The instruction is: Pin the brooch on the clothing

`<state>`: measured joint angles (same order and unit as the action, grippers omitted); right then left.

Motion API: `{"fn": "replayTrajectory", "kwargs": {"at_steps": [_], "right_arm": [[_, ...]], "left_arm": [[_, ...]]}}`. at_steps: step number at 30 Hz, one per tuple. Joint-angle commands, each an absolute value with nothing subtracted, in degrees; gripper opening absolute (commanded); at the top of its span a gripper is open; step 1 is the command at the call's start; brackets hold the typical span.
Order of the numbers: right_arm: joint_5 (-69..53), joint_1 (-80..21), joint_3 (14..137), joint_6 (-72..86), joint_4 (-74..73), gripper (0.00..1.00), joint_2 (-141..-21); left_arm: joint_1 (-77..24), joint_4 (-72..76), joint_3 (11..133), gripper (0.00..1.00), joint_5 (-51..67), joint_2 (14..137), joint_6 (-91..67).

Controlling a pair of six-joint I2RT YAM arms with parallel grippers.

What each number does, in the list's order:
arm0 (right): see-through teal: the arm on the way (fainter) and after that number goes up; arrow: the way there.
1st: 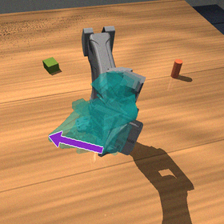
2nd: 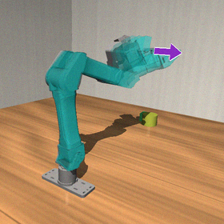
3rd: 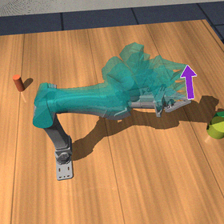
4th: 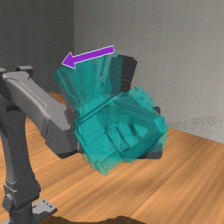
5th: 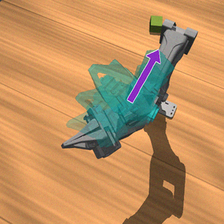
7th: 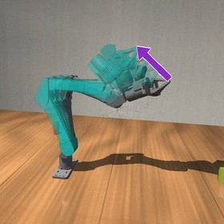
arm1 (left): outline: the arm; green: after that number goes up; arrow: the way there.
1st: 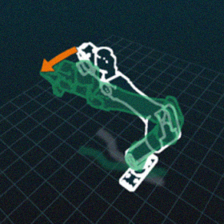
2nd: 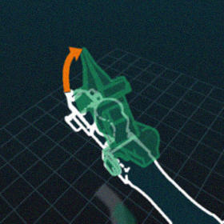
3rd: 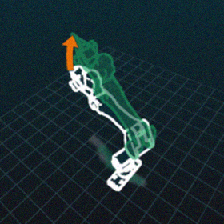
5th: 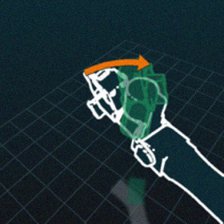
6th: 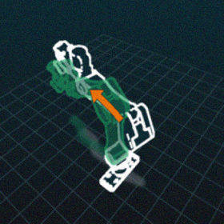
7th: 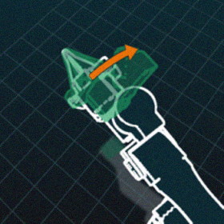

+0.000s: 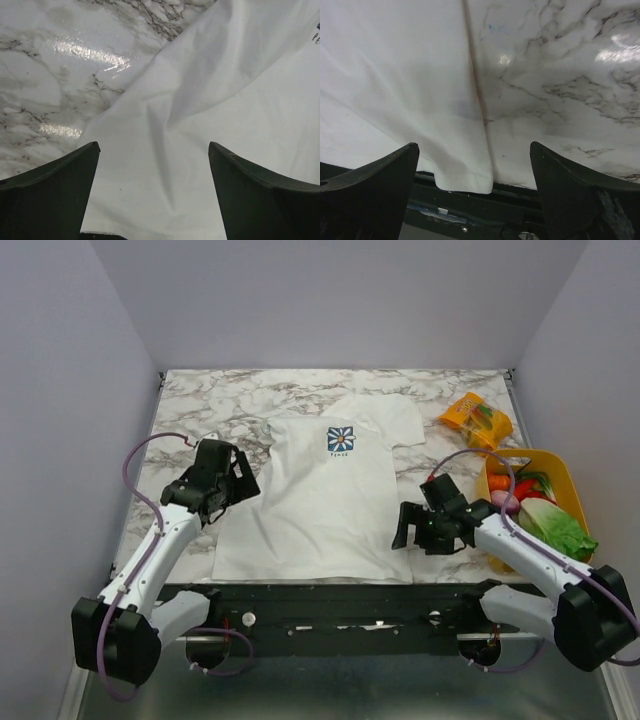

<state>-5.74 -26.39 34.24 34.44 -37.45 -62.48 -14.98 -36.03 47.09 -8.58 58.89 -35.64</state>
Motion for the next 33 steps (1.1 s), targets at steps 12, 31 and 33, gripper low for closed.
{"fn": "replayTrajectory", "kwargs": {"at_steps": [12, 31, 33], "right_arm": [[-5.45, -36.3, 31.37, 41.66, -44.56, 0.67, -70.4], [-1.5, -37.71, 48.5, 38.33, -37.09, 0.01, -77.6], [-0.45, -34.55, 50.79, 37.45, -36.56, 0.01, -78.57]], "left_arm": [[-14.06, -50.54, 51.15, 0.99, -8.79, 63.28, -34.01], [-13.27, -47.99, 48.26, 0.99, -6.43, 62.67, -35.94], [-13.27, -46.68, 47.99, 0.99, -5.8, 62.67, -36.65]]}}
